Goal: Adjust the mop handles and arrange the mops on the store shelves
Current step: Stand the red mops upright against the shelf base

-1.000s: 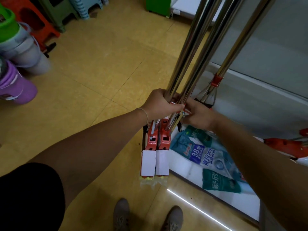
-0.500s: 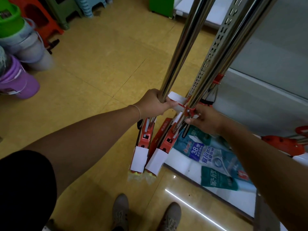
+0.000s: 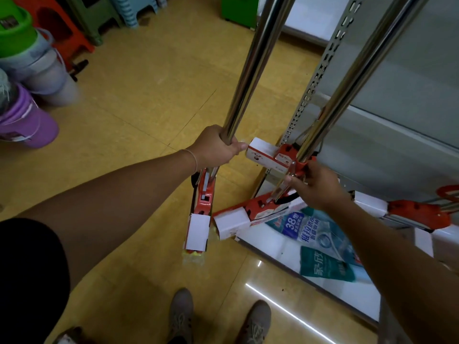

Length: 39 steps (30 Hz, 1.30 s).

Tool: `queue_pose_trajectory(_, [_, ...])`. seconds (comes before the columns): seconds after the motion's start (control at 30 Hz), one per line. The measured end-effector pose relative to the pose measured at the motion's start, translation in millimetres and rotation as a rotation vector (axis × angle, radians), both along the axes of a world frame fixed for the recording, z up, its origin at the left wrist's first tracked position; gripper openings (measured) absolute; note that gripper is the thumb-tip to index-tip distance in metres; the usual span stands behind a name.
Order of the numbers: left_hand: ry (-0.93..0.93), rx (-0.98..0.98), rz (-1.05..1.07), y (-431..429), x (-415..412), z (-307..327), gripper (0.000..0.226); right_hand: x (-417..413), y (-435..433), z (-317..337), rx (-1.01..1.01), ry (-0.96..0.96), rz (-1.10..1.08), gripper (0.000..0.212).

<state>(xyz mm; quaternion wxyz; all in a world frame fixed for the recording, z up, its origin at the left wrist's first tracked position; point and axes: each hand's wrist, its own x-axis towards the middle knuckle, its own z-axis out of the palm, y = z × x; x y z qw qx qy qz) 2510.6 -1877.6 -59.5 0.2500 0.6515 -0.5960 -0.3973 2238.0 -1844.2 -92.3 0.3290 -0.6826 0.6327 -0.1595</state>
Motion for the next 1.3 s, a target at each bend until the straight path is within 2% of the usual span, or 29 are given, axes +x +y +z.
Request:
queue_pose_trajectory(0.1, [0.015, 0.0, 0.0, -1.4, 8.4, 2.0, 0.037, 1.2, -4.1, -5.3, -0.016, 0.038, -0.123, 0.04])
queue_pose_trajectory(0.37, [0.043, -0.004, 0.018, -4.7, 1.5, -7.2, 0.036, 14.3, -36.6, -7.0, -0.019, 0.038, -0.359, 0.053])
queue_pose_trajectory(0.63, [0.099, -0.01, 0.024, -9.9, -20.4, -16.0, 0.033, 25.0, -71.3, -3.1, -0.033, 0.015, -0.362, 0.04])
queue_pose_trajectory(0.9, [0.113, -0.03, 0.038, -25.4, -35.5, -26.2, 0.062, 26.1, -106.5, -4.4, -0.023, -0.019, -0.397, 0.042])
queue_pose_trajectory(1.0, [0.103, -0.033, 0.048, -29.0, -41.5, -26.8, 0.048, 27.5, -111.7, -8.8, -0.043, -0.017, -0.386, 0.049])
queue_pose_trajectory(1.17, [0.11, -0.035, 0.073, -31.2, -51.3, -21.0, 0.044, 30.6, -112.0, -6.5, -0.015, -0.046, -0.397, 0.048])
queue_pose_trajectory(1.3, [0.104, -0.039, 0.07, -28.3, -58.0, -19.8, 0.041, 20.7, -100.7, -5.6, 0.143, -0.155, -0.454, 0.041])
